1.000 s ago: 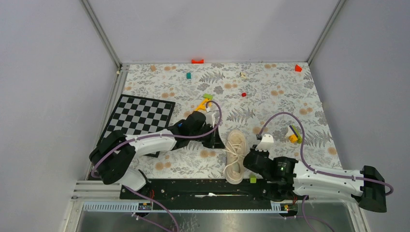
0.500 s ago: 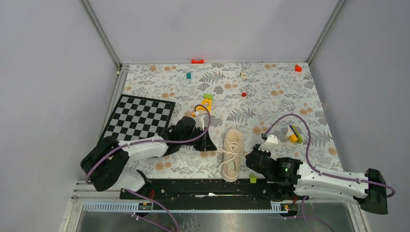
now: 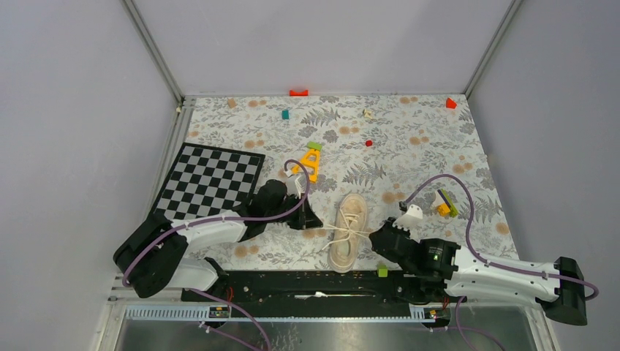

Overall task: Tie the shoes
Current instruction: Tie the shoelace on the shoe, then reset both arms

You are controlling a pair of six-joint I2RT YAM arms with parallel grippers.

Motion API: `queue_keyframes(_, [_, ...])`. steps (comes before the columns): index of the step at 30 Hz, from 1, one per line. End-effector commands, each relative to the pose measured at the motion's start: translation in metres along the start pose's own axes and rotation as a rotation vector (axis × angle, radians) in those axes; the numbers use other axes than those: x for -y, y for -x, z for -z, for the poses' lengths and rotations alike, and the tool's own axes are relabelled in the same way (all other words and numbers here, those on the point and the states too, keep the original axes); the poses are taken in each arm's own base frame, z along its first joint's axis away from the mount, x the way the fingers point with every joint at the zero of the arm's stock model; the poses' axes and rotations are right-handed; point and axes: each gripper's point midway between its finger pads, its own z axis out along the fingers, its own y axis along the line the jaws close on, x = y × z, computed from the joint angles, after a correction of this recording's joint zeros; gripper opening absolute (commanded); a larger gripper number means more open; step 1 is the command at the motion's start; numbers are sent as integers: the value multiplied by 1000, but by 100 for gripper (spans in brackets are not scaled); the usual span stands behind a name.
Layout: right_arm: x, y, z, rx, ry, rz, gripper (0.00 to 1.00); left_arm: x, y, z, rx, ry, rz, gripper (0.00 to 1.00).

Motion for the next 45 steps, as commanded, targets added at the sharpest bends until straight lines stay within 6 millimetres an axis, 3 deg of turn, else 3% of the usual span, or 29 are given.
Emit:
queue_keyframes(1, [66, 10, 2, 59, -232, 192, 0, -54, 2, 5, 54, 184, 39, 0])
queue_keyframes(19, [69, 12, 3, 70, -240, 181, 0, -64, 5, 10, 84, 206, 51, 0])
queue_keyframes(23, [59, 21, 4, 101, -214, 186, 0, -48, 33, 3, 126, 175, 17, 0])
queue_keyframes(29, [41, 63, 11, 226, -217, 245, 0, -16, 95, -21, 189, 117, -46, 0])
queue_keyframes(37, [21, 92, -8, 268, -211, 266, 0, -4, 136, -55, 204, 76, -85, 0])
queue_keyframes(38, [14, 95, -7, 265, -193, 272, 8, 0, 141, -56, 195, 75, -97, 7])
queue_keyframes(40, [5, 99, -3, 249, -178, 302, 48, 8, 150, -53, 186, 84, -107, 43])
queue_keyframes(41, [1, 103, 0, 241, -180, 312, 65, 13, 155, -49, 196, 89, -109, 55])
queue_keyframes(43, [0, 110, 11, 220, -211, 335, 97, 28, 164, -34, 222, 78, -114, 70])
queue_keyframes(44, [2, 115, 17, 213, -235, 350, 99, 42, 173, -19, 256, 66, -129, 88])
queue_keyframes(45, [2, 122, 25, 215, -255, 355, 100, 52, 178, -6, 282, 61, -140, 92])
